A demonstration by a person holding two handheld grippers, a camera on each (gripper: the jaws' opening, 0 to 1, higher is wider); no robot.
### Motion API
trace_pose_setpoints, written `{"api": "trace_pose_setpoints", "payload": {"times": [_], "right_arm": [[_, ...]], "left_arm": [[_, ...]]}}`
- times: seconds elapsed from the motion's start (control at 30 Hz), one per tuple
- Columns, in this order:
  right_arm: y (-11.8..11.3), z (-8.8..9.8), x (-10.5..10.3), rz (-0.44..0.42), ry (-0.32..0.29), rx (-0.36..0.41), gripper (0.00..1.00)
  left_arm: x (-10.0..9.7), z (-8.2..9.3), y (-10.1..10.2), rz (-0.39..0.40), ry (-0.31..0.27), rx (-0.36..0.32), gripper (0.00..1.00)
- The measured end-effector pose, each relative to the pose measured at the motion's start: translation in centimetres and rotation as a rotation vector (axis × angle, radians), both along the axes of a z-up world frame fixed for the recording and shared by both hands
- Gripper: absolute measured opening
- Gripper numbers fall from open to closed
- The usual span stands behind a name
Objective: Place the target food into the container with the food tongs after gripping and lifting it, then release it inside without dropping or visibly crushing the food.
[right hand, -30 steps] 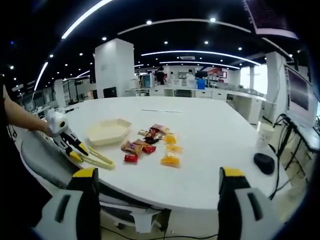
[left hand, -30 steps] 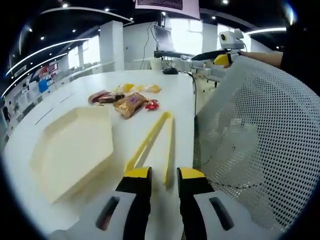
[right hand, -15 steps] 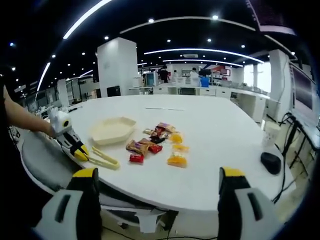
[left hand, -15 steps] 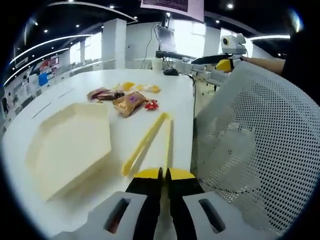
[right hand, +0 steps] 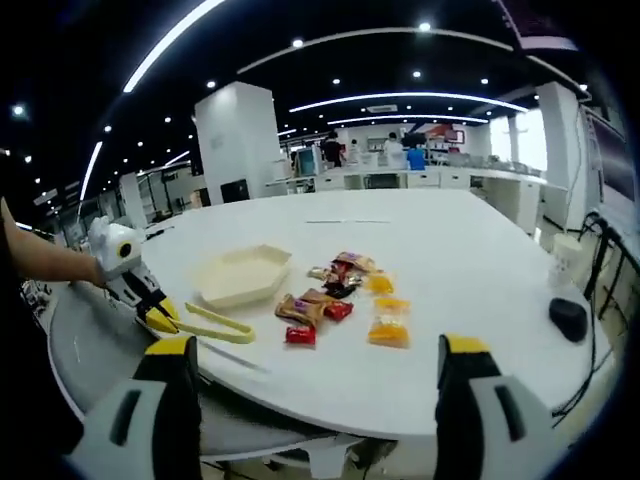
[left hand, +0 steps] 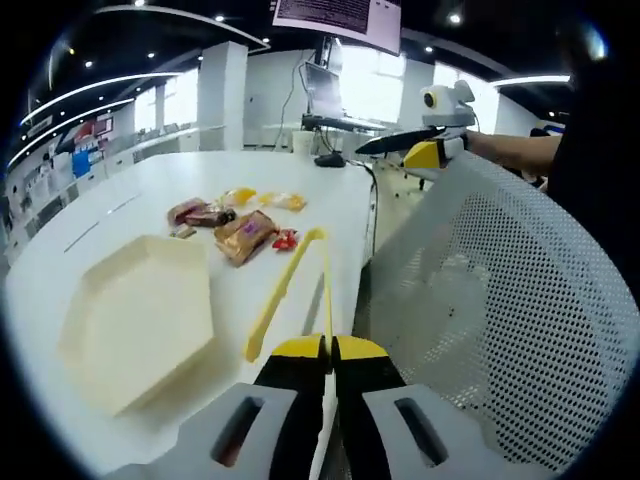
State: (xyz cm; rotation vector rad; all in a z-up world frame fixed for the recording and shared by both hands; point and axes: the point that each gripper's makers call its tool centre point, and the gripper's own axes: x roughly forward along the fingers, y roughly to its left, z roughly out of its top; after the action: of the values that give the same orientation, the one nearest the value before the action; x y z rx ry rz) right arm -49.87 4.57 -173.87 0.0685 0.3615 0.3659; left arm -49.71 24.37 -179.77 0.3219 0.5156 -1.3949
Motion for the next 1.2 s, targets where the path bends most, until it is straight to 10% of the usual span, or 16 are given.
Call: {"api": "trace_pose_setpoints", "payload": {"times": [0.6, 0.97, 1.2], "right_arm": [[11.6, 12.4, -0.6, 0.413, -0.223, 0.279, 0.90], [16.0, 17.1, -3.7, 0.673, -0.275, 0.404, 0.80], [17.5, 18.3, -4.4, 0.743, -0.290, 0.432, 0.77]], "left_arm": [[-6.0, 15.2, -3.3, -0.072, -0.065, -0.253, 0.00], [-9.1, 20.9, -3.8, -0.154, 0.014, -0.422, 0.00], [-9.6, 21.1, -3.6, -0.179, 0.043, -0.427, 0.00]]}}
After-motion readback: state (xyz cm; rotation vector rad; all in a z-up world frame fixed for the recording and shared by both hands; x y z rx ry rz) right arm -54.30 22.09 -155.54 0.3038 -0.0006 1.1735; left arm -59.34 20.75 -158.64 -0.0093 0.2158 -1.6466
